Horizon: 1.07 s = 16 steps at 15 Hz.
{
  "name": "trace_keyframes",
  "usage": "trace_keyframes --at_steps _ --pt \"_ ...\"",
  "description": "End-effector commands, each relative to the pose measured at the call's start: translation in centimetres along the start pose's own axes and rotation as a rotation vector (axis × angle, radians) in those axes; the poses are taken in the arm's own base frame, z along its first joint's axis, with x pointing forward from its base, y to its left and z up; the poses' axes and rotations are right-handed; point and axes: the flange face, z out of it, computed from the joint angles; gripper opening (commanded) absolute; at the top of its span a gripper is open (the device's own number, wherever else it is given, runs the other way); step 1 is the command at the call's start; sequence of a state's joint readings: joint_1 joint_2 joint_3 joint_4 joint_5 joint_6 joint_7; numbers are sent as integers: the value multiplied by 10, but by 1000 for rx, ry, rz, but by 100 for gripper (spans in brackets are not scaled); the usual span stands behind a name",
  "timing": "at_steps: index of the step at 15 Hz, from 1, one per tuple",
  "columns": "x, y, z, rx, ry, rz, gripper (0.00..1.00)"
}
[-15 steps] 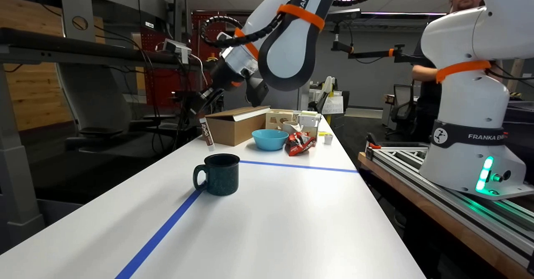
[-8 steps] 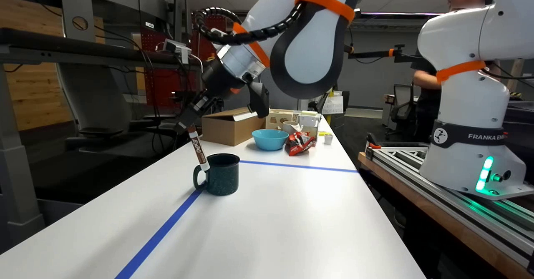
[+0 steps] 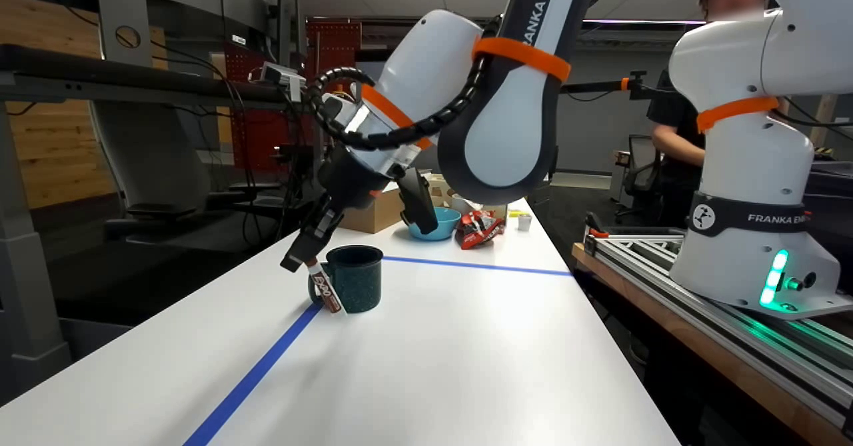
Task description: Remove the marker from the mug and put it on the table inside the border
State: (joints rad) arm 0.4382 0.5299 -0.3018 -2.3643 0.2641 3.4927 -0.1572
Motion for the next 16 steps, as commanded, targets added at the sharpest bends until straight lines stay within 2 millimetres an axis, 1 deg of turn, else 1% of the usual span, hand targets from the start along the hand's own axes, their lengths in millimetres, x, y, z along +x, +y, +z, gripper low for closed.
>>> trace_keyframes --at_steps 1,5,9,12,14,15,16 --pt "-12 3 37 27 -46 -30 5" --pt "-27 8 70 51 -86 -67 5" --pt "-35 14 94 52 -98 -91 5" --pt "-37 18 104 42 -100 -96 5" --pt "-35 17 107 39 -98 -95 5" --pt "-34 17 107 33 -100 -93 42" --pt "-31 17 106 32 -94 -92 46"
